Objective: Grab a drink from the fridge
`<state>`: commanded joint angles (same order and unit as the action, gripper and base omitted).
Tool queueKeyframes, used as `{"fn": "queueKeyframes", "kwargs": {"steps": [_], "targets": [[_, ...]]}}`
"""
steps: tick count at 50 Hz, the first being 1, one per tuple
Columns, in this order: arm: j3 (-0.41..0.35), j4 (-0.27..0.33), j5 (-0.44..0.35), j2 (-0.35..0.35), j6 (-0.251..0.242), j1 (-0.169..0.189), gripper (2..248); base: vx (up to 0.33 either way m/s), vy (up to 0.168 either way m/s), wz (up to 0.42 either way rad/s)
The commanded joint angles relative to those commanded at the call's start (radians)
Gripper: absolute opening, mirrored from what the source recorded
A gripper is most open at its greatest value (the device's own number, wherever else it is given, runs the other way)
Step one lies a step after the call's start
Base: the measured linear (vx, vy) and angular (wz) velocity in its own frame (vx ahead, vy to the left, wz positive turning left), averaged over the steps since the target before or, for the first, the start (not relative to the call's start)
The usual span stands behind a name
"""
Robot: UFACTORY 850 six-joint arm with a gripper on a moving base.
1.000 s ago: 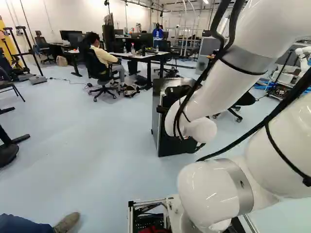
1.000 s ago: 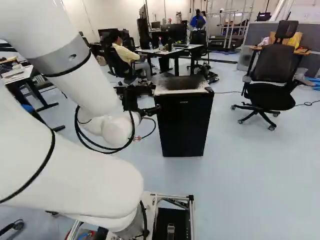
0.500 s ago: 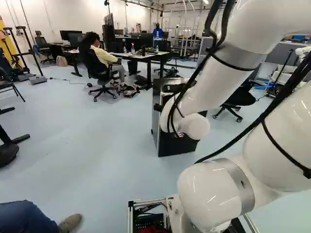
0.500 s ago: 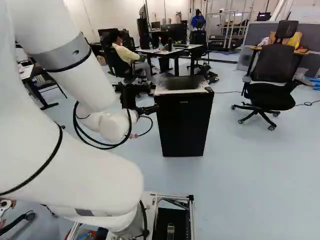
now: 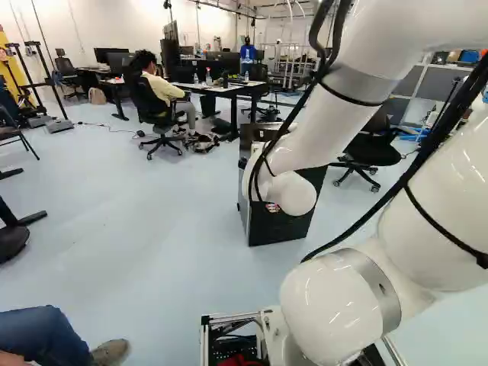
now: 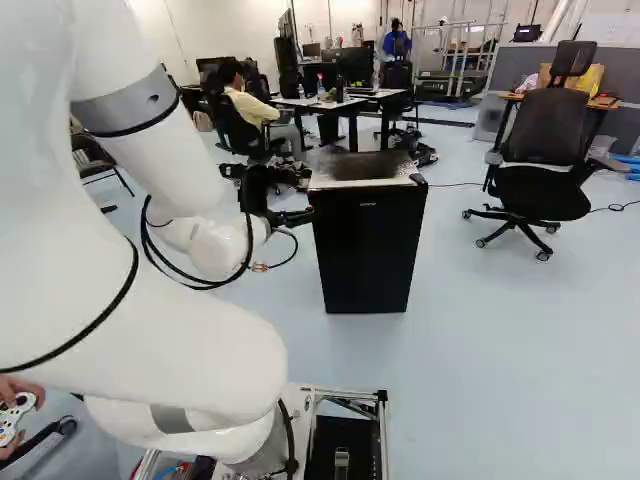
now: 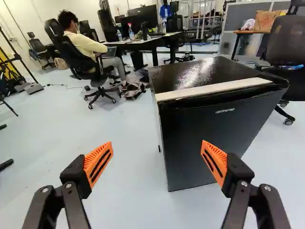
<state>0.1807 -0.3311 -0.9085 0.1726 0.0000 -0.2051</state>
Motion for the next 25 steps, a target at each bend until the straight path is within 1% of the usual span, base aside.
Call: {"fn": "queueKeyframes", "kwargs": {"steps": [14,25], "targets": [[0.016,-0.107,-0.017,-0.017,0.0,-0.055,247,0.0,0.0,0.0],[0.043,-0.192,-0.036,-0.047,0.0,-0.094,247,0.0,0.0,0.0]]}}
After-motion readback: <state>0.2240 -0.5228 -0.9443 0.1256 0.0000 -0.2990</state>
